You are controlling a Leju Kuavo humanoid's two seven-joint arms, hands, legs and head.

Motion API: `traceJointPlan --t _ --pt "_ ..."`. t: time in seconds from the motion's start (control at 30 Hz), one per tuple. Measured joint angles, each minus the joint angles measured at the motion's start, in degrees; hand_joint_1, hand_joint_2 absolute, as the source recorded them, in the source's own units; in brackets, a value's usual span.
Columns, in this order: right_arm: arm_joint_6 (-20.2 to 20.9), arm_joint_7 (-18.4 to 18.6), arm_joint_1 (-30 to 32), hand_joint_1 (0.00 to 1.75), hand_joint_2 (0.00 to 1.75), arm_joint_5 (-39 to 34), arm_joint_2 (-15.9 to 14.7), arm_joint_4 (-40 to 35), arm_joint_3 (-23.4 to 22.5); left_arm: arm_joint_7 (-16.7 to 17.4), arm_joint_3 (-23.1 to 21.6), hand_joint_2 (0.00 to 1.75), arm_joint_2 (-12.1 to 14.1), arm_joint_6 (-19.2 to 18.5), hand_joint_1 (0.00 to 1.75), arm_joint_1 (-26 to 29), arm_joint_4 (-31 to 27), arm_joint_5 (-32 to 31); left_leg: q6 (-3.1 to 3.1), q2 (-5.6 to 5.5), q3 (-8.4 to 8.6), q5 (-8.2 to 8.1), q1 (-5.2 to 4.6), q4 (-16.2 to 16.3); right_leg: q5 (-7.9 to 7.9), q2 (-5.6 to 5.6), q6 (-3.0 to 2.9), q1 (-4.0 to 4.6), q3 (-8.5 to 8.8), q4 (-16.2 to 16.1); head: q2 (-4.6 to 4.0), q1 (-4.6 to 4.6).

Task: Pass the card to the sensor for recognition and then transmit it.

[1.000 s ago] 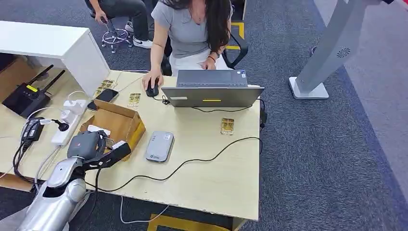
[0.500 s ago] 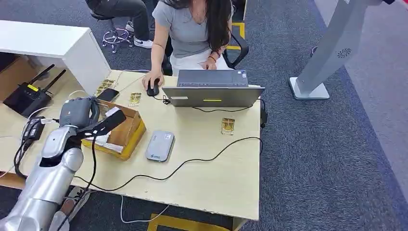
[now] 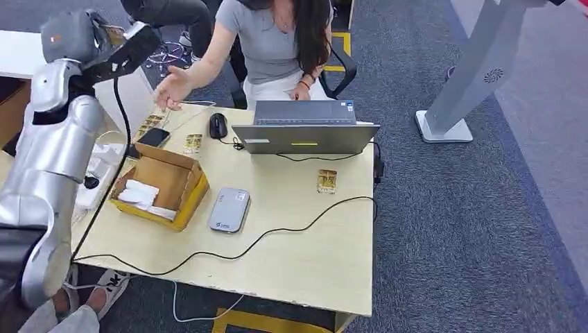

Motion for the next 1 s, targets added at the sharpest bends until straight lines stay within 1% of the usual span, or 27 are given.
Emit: traceJointPlan --t 0.1,0.27,0.3,0.4,0.5,0.63,0.7,0.77,0.8,0.83,0.87,0.9,0.93,0.97,1.0 --pt "0.35 0.0 -0.22 0.0 0.0 0.11 0.17 0.0 0.09 0.52 -0.37 1.75 -0.57 0.26 1.75 -4.37 6.78 -0.94 0.0 -0.01 0.0 0.01 0.0 -0.01 0.0 -0.01 0.0 0.0 0.0 0.01 0.0 0.04" --pt "0.48 0.37 -0.32 0.0 0.0 0.37 0.26 0.0 0.09 1.92 -0.83 1.75 -1.51 0.15 1.75 -7.98 13.48 -1.97 0.0 -0.03 -0.01 0.01 0.0 -0.01 0.0 -0.01 0.0 0.0 0.0 0.01 0.0 0.02" --pt "0.48 0.37 -0.33 0.0 0.0 0.39 0.28 0.0 0.09 2.1 -0.94 1.75 -1.7 0.17 0.0 -8.47 14.46 -2.01 0.0 -0.03 -0.02 0.01 0.0 -0.01 0.0 -0.01 0.0 0.0 0.01 0.01 0.0 -0.02" --pt "0.37 0.35 -0.41 0.0 0.0 0.35 0.28 0.0 0.09 2.1 -0.94 1.75 -2.32 1.07 0.0 -9.6 16.73 -1.29 0.01 -0.06 -0.04 0.01 0.0 -0.01 0.0 -0.03 0.0 -0.01 0.02 0.01 0.0 0.0" --pt "0.31 0.31 -0.47 0.0 0.0 0.33 0.28 0.0 0.07 1.88 -0.94 1.75 -2.6 1.35 0.0 -9.8 17.5 -0.52 0.01 -0.05 -0.04 0.02 -0.01 -0.01 0.01 -0.02 0.01 -0.01 0.02 0.01 0.0 0.0" --pt "0.15 0.24 -0.51 0.0 0.0 0.0 0.31 0.0 0.07 -0.74 -0.92 1.75 -2.62 3.06 0.0 -9.73 17.87 1.0 0.01 -0.06 -0.04 0.02 0.0 -0.01 0.01 -0.03 0.01 0.0 0.02 0.01 0.0 0.0" --pt "-0.07 0.07 -0.51 0.0 0.0 -0.2 0.31 0.0 0.04 -3.4 -0.85 1.75 -2.62 4.81 0.0 -9.32 17.87 3.42 0.01 -0.06 -0.03 0.02 0.0 -0.01 0.01 -0.03 0.01 0.0 0.02 0.01 0.0 -0.02" --pt "-0.3 -0.24 -0.49 0.0 0.0 -0.39 0.33 0.0 0.0 -8.78 -0.51 1.75 -2.79 6.59 0.0 -7.99 17.38 9.0 0.01 -0.06 -0.03 0.01 -0.01 -0.01 0.0 -0.03 0.01 -0.01 0.03 0.01 0.0 0.0" --pt "-0.54 -0.46 -0.47 0.0 0.0 -0.79 0.35 0.0 -0.13 -12.54 0.34 1.75 -3.03 7.17 0.0 -5.82 15.27 13.48 0.01 -0.04 0.02 0.01 -0.06 -0.04 0.0 -0.02 0.01 -0.06 0.03 0.01 0.0 0.0" --pt "-0.68 -0.61 -0.41 0.0 0.0 -0.9 0.39 0.0 -0.33 -15.48 1.6 1.75 -3.1 7.6 0.0 -3.29 12.48 17.22 0.01 -0.04 0.02 0.01 -0.06 -0.04 0.0 -0.02 0.01 -0.06 0.04 0.01 0.0 -0.11" --pt "-0.77 -0.88 -0.35 0.0 0.0 -1.12 0.41 0.0 -0.61 -17.25 2.74 1.75 -3.3 7.69 0.0 -1.03 10.5 19.88 0.01 -0.04 -0.02 0.01 -0.02 -0.04 -0.01 -0.02 0.01 -0.03 0.05 0.01 0.0 -0.11" --pt "-1.05 -1.18 -0.32 0.0 0.0 -1.31 0.41 0.0 -0.81 -18.67 3.59 1.75 -3.54 8.07 0.0 1.99 7.85 23.14 0.01 -0.01 0.01 0.01 -0.06 -0.06 -0.01 0.0 0.01 -0.06 0.07 0.0 0.0 0.26" --pt "-1.38 -1.47 -0.23 0.0 0.0 -1.42 0.44 0.0 -1.05 -20.51 4.55 1.75 -3.47 9.1 0.0 6.66 2.72 26.77 -0.03 0.16 0.13 -0.03 -0.13 -0.11 -0.01 0.17 0.01 -0.13 0.07 0.01 0.0 0.26" --pt "-1.57 -1.6 -0.04 0.0 0.0 -1.51 0.46 0.0 -1.33 -22.59 5.91 1.75 -3.39 10.32 0.0 11.01 -3.22 30.59 -0.03 0.29 0.14 -0.06 -0.13 -0.12 -0.02 0.31 0.0 -0.13 0.08 0.01 0.0 -0.02" --pt "-1.73 -1.6 0.17 0.0 0.0 -1.57 0.46 0.0 -1.55 -24.2 6.91 1.75 -3.45 10.53 0.0 14.0 -6.45 34.05 -0.03 0.29 0.09 -0.06 -0.07 -0.1 -0.02 0.31 0.0 -0.07 0.0 0.0 0.0 -0.05"
